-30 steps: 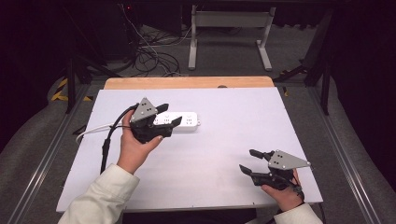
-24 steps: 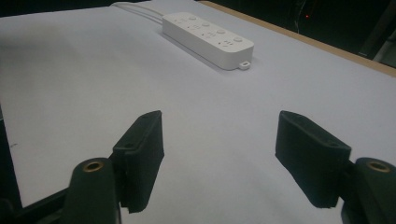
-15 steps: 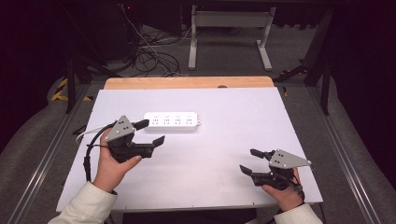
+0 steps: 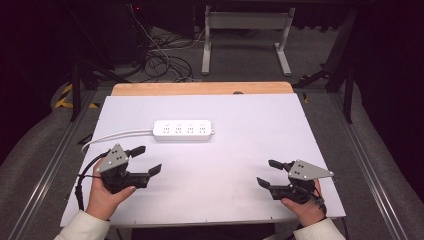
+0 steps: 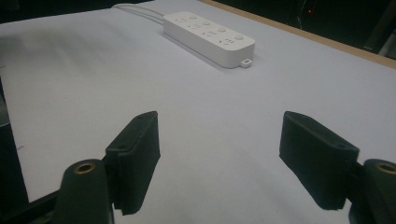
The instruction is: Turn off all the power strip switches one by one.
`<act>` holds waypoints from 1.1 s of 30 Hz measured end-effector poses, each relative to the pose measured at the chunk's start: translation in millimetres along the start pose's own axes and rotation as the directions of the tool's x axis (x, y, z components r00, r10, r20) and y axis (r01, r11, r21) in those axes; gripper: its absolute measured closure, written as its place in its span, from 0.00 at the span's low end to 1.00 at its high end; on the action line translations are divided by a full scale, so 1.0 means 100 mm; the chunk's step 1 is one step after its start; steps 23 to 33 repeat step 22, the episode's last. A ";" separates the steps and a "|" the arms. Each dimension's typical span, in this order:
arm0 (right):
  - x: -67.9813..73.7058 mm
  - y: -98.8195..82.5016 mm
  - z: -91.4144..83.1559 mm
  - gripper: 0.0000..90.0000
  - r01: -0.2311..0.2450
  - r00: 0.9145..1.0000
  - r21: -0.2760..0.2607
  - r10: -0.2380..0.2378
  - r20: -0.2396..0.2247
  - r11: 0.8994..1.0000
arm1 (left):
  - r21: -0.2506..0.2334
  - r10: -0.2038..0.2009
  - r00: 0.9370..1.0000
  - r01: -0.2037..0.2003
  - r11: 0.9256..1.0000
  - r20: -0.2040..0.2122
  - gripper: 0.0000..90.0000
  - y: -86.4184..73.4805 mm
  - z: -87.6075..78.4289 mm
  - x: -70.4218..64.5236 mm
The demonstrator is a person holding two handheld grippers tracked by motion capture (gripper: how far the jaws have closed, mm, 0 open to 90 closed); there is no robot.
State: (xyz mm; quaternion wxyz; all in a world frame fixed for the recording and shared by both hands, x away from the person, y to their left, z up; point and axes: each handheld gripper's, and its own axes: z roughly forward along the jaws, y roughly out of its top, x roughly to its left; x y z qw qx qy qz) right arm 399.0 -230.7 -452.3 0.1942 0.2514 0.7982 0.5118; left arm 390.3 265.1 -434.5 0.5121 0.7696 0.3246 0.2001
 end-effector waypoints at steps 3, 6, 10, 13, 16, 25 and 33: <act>0.00 0.00 0.00 0.32 0.001 1.000 0.000 -0.001 0.000 1.000 | -0.005 -0.036 0.999 0.036 0.999 0.028 0.18 -0.12 -0.03 0.04; 0.00 0.00 0.00 0.32 0.005 1.000 0.001 -0.005 0.000 1.000 | -0.003 -0.018 1.000 0.018 1.000 0.020 0.18 -0.23 -0.07 0.06; 0.00 0.00 0.00 0.32 0.005 1.000 0.001 -0.005 -0.002 1.000 | 0.005 0.013 1.000 -0.013 1.000 0.014 0.18 -0.34 -0.11 0.04; -0.01 -0.01 0.01 0.31 0.007 1.000 0.008 -0.007 -0.003 1.000 | 0.001 0.032 0.999 -0.032 0.999 0.006 0.18 -0.42 -0.10 0.01; -0.01 -0.01 0.01 0.30 0.007 1.000 0.016 -0.007 -0.007 1.000 | -0.006 0.028 1.000 -0.028 1.000 -0.004 0.16 -0.49 -0.09 0.00; -0.02 -0.01 0.02 0.29 0.002 1.000 0.021 -0.002 -0.007 1.000 | -0.016 -0.091 0.996 0.091 0.996 0.003 0.16 -0.46 -0.11 0.03; -0.02 -0.01 0.02 0.29 0.002 1.000 0.021 -0.002 -0.007 1.000 | -0.016 -0.091 0.996 0.091 0.996 0.003 0.16 -0.46 -0.11 0.03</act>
